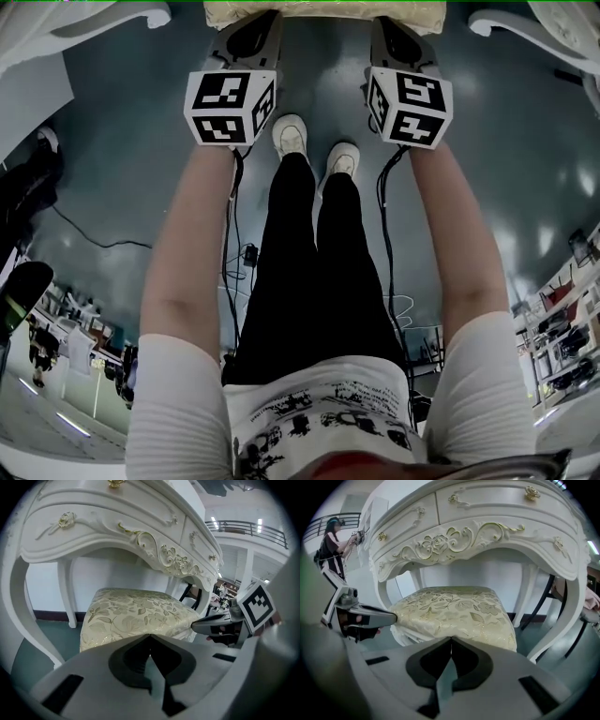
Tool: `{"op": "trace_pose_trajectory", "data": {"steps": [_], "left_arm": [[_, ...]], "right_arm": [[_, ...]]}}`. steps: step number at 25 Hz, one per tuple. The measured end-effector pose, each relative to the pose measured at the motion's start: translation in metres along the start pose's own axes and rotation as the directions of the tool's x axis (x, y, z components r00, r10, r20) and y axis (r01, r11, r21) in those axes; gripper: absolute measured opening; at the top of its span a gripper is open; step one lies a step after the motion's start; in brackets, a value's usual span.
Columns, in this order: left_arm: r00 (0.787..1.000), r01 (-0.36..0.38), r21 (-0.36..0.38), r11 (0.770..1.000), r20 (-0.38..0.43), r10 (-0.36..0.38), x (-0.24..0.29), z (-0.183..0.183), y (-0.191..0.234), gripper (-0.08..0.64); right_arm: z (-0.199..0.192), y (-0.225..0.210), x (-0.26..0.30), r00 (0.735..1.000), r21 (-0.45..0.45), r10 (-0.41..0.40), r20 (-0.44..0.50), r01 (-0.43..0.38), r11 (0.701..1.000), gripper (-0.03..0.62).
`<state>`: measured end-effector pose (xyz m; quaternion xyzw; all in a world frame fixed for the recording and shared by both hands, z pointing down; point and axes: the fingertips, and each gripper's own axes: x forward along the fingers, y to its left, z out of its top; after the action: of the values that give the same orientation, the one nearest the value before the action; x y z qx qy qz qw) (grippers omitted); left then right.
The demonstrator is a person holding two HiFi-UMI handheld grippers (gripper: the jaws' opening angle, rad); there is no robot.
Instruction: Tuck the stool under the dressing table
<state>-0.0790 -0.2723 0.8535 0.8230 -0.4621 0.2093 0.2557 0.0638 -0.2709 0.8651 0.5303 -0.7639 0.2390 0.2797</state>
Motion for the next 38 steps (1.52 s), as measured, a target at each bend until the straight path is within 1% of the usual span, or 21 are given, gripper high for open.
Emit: {"op": "trace_pose_trajectory", "data": {"steps": [2,4,9,14,16,19,22,25,27,29,31,33,35,38], "left_arm": [[1.000,0.010,0.029,1.000,-0.011,-0.010,0.005,0.004,0.003,0.020],[1.000,0.016,0.050,0.999,-0.019,-0.015,0.012,0.009,0.006,0.020],[1.000,0.020,0.075,0.997,-0.008,-0.020,0.024,0.019,0.012,0.020],[1.000,-0.027,0.075,0.997,0.015,0.026,0.032,0.034,0.023,0.020],[0.999,-0.043,0.068,0.997,0.023,0.042,0.033,0.042,0.027,0.020],[0.998,-0.063,0.052,0.997,0.020,0.062,0.035,0.048,0.031,0.020],[0.997,-0.072,0.040,0.997,0.007,0.072,0.035,0.046,0.034,0.020],[0.998,-0.060,0.016,0.998,0.008,0.060,0.029,0.045,0.029,0.020],[0.999,-0.049,0.012,0.999,0.009,0.049,0.019,0.049,0.014,0.020],[0.999,-0.044,-0.001,0.999,0.015,0.044,0.001,0.057,-0.005,0.020],[0.999,-0.039,-0.019,0.999,0.031,0.040,-0.022,0.067,-0.017,0.020],[0.998,-0.026,-0.019,0.999,0.056,0.027,-0.046,0.076,-0.026,0.020],[0.997,0.001,-0.002,1.000,0.077,-0.001,-0.071,0.083,-0.039,0.020],[0.993,0.038,0.024,0.999,0.108,-0.040,-0.111,0.102,-0.062,0.020]], "right_arm": [[0.005,-0.002,0.006,1.000,-0.059,-0.004,0.009,0.004,0.998,0.017],[0.010,-0.005,0.012,1.000,-0.090,0.002,0.017,0.000,0.996,0.017],[0.020,-0.012,0.024,1.000,-0.080,0.016,0.026,-0.014,0.997,0.017],[0.035,-0.014,0.034,0.997,-0.076,0.008,0.071,-0.003,0.997,0.017],[0.042,-0.014,0.036,0.997,-0.072,0.006,0.076,-0.001,0.997,0.017],[0.049,-0.014,0.039,0.999,-0.059,0.017,0.043,-0.014,0.998,0.017],[0.048,-0.012,0.043,0.999,-0.051,0.039,0.009,-0.039,0.998,0.017],[0.044,-0.011,0.039,0.999,-0.046,0.036,-0.024,-0.038,0.998,0.017],[0.047,-0.015,0.023,0.999,-0.038,0.026,-0.029,-0.027,0.999,0.017],[0.055,-0.016,-0.003,0.999,-0.028,0.036,-0.007,-0.036,0.999,0.017],[0.066,-0.007,-0.030,0.998,-0.019,0.055,0.024,-0.055,0.998,0.017],[0.077,0.007,-0.055,0.995,-0.022,0.077,0.057,-0.076,0.997,0.017],[0.083,0.022,-0.081,0.991,-0.047,0.110,0.082,-0.106,0.993,0.017],[0.090,0.045,-0.127,0.980,-0.114,0.175,0.098,-0.163,0.980,0.017]]}}
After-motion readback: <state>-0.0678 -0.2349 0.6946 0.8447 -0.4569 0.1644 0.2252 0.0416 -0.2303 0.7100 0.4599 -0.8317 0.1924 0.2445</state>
